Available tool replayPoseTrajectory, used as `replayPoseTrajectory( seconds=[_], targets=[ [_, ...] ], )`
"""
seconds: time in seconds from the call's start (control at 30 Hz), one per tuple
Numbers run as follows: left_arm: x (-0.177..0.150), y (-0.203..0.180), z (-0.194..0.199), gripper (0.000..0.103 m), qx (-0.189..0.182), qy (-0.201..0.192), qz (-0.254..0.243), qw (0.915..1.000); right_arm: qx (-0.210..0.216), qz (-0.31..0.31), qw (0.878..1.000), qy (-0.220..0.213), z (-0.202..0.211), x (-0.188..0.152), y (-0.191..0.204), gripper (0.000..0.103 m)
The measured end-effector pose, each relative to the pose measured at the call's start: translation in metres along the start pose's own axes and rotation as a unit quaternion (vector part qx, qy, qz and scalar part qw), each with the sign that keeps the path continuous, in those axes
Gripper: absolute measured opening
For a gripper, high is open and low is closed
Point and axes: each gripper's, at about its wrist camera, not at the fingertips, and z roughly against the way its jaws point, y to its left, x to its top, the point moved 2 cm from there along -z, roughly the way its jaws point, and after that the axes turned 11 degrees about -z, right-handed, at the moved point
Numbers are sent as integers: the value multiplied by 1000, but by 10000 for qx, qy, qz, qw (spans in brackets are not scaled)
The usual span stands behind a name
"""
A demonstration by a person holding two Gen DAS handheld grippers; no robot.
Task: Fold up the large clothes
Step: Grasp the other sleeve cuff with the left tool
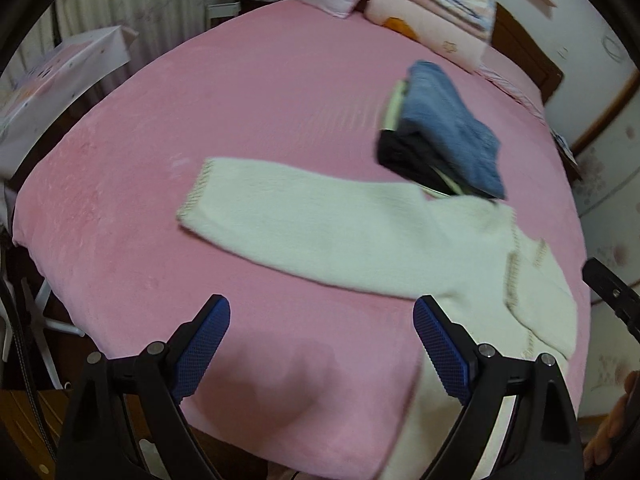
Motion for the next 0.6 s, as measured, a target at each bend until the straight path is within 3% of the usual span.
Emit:
replayPoseTrajectory(
  seconds=[0.13,0.33,0.43,0.6],
  targets=[
    [1,56,-49,92,21,-66,654,9978,-93,266,9995,126,-44,-4,28,58],
    [5,123,-133,92,50,-17,1570,9876,-193,313,9990,271,-98,-7,47,57],
    [7,140,-166,92,59,78,1880,9821,-187,288,9987,376,-116,-10,50,57],
    [8,158,-211,80,192,297,2204,9748,-235,256,9976,593,-139,-18,45,57]
  ],
)
